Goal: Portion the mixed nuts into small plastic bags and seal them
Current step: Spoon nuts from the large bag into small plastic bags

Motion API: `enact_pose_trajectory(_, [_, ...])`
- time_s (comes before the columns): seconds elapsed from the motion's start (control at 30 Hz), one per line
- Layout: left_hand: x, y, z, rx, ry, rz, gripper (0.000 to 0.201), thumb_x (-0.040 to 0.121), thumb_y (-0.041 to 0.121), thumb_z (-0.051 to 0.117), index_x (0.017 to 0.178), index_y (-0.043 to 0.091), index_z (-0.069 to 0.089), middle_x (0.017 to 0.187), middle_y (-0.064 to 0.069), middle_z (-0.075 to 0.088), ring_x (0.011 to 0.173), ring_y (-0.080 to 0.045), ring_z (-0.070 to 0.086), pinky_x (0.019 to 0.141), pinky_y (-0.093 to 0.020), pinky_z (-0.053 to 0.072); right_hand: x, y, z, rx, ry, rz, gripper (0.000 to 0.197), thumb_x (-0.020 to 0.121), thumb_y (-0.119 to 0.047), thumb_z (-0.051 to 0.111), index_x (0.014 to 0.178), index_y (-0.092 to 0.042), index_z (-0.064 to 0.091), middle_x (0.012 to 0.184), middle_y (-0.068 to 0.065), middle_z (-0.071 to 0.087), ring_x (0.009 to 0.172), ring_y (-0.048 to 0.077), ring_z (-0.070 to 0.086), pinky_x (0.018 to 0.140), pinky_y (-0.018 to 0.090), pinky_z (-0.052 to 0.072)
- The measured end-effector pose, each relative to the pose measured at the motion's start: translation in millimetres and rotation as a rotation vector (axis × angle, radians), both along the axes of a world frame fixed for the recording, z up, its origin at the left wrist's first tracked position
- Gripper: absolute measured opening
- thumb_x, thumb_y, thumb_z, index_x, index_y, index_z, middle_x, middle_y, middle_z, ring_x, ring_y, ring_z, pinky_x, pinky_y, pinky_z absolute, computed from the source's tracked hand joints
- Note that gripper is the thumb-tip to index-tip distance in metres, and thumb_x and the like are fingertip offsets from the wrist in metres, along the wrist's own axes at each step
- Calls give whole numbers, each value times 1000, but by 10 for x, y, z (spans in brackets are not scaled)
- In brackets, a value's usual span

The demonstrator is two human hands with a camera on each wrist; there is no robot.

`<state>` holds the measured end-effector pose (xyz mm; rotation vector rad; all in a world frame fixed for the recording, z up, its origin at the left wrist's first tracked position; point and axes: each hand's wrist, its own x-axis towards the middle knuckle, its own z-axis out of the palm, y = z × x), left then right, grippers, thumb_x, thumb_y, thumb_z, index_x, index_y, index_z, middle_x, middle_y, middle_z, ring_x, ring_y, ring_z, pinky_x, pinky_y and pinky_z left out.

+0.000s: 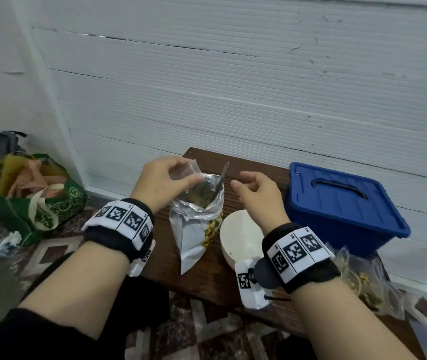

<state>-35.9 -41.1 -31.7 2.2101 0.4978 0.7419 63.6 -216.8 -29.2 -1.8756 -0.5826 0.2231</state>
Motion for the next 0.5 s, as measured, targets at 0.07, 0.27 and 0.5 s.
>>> enact_pose_trajectory(0.07, [8, 59, -82, -34, 17, -28, 40, 68, 42, 81, 104, 28, 68, 99, 11, 67, 90, 3, 60, 81, -12, 47, 29, 111, 1, -16, -39, 2, 40, 91, -29, 62, 129, -18, 54, 79, -11, 56, 75, -3, 53, 66, 10, 38])
enact_pose_trajectory(0.27, [32, 136, -191, -81, 10, -48, 39, 68, 41, 83, 103, 27, 70, 95, 15, 69, 87, 3, 62, 78, -14, 50, 121, 373, -28, -54, -168, -7, 34, 89, -31, 65, 120, -16, 61, 76, -11, 56, 71, -5, 49, 57, -1, 35])
enact_pose_trajectory(0.5, [45, 103, -169, -69, 2, -18, 35, 70, 44, 81, 99, 29, 70, 90, 20, 68, 86, 11, 60, 73, -4, 45, 79, 505, -130, -167, -488, -17, 20, 95, -21, 55, 84, -9, 67, 76, 3, 64, 76, 19, 57, 62, 24, 32])
